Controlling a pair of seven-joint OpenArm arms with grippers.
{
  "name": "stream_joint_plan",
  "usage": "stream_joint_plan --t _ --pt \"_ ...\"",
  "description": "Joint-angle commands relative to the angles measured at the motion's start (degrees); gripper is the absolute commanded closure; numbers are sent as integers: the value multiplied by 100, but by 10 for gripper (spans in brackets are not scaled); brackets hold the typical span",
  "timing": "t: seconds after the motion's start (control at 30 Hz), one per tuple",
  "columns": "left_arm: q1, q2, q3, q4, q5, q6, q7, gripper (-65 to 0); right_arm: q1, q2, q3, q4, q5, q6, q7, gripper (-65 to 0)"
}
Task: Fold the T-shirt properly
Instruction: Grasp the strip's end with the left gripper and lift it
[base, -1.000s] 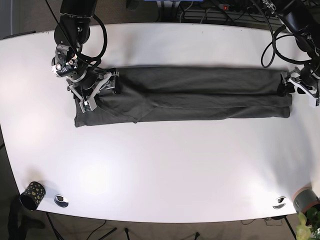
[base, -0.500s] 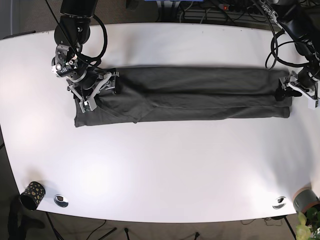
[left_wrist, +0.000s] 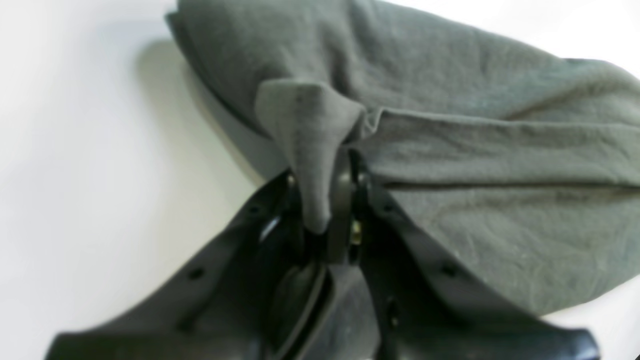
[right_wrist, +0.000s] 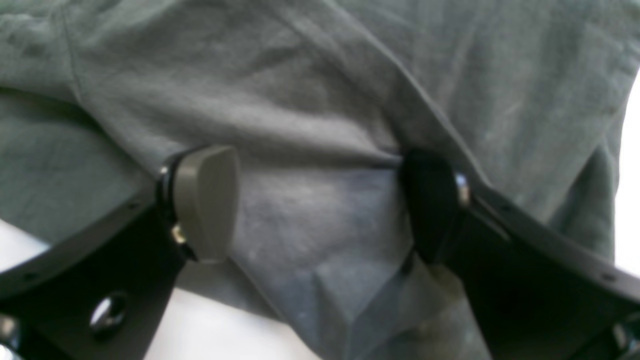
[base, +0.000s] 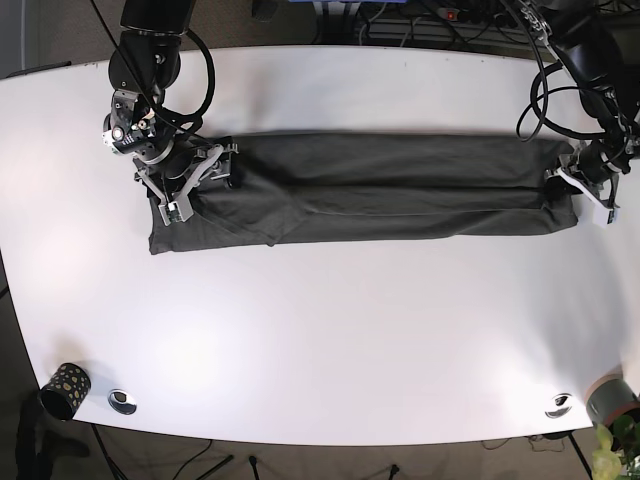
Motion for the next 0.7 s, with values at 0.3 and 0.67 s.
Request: stream_joint_plan --t 0.3,0.67 --pt "634 -71 1069 2206 157 10 11 0 28 38 21 52 -19 -14 -65 -495" --pt "1038 677 2510 3894 1159 10 20 -3 37 -94 21 43 -37 -14 -65 -495"
